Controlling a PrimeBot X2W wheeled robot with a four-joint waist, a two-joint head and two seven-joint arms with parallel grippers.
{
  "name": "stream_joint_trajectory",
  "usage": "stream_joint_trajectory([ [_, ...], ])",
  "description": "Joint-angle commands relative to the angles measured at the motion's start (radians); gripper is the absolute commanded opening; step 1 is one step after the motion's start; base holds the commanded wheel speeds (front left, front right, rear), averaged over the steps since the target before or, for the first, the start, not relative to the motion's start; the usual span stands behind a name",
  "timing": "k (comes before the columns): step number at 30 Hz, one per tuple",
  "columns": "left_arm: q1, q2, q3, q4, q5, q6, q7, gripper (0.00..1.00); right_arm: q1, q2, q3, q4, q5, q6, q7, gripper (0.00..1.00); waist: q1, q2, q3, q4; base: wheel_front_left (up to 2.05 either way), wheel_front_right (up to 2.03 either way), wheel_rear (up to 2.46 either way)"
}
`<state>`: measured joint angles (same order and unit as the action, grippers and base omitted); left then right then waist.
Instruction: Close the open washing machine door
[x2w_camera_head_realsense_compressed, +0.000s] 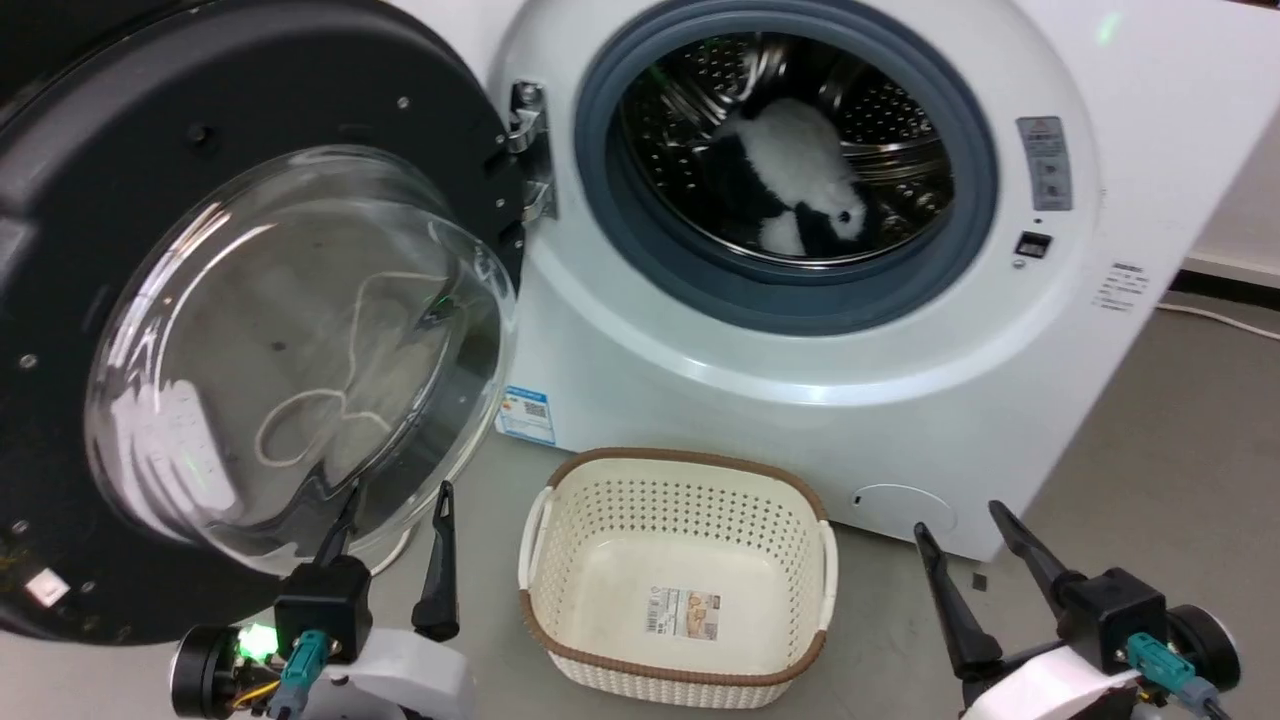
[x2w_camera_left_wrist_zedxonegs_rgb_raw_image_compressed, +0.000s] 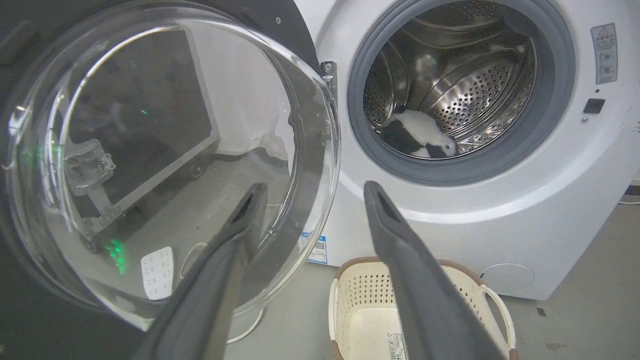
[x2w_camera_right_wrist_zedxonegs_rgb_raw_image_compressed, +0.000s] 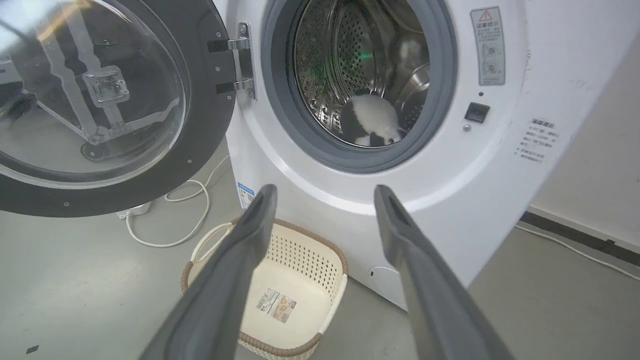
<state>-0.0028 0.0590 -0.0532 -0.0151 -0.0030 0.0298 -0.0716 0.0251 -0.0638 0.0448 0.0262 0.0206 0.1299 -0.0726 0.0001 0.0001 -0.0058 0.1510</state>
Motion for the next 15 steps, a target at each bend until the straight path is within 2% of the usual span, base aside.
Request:
stream_joint_trajectory([
  [1, 0.015, 0.006, -0.004, -0.007, -0.002, 0.007, -0.009, 1.00, -0.014, -0.008, 0.009, 0.005, 0.011, 0.000, -0.009, 1.00, -0.0001, -0.0001, 0.003, 0.009, 0.00, 0.00, 0.00],
  [15, 0.034, 0.005, -0.023, -0.030, -0.002, 0.040, -0.039, 1.00, -0.054, -0.030, 0.078, 0.039, 0.033, 0.000, -0.038, 1.00, -0.0001, -0.0001, 0.011, 0.072, -0.07, -0.07, -0.07],
])
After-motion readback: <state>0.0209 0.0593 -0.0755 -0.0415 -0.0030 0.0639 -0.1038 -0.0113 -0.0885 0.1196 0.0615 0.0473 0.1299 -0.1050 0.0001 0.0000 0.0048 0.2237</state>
